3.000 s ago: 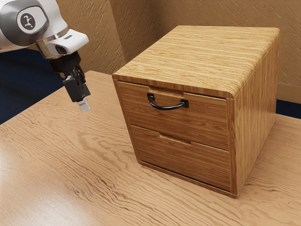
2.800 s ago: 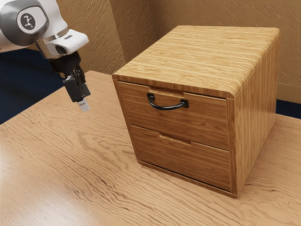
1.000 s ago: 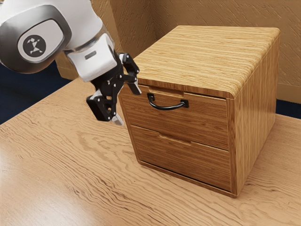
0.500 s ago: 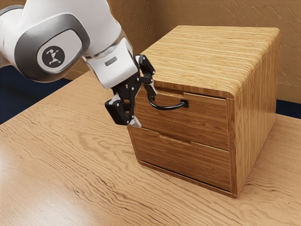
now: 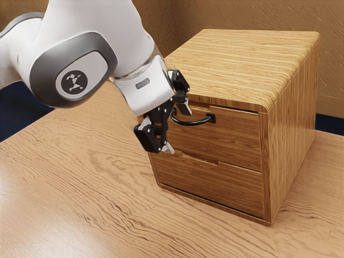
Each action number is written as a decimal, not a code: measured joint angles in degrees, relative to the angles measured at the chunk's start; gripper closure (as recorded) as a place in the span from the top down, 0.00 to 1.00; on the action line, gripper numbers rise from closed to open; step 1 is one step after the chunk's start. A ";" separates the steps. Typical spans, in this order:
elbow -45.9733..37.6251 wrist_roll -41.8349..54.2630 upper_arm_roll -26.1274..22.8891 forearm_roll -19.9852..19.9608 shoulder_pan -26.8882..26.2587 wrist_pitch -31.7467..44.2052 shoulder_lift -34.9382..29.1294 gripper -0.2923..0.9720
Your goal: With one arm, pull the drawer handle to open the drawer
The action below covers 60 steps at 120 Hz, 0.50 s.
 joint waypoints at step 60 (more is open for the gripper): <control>-4.31 -2.16 0.52 5.51 0.68 5.05 0.58 0.77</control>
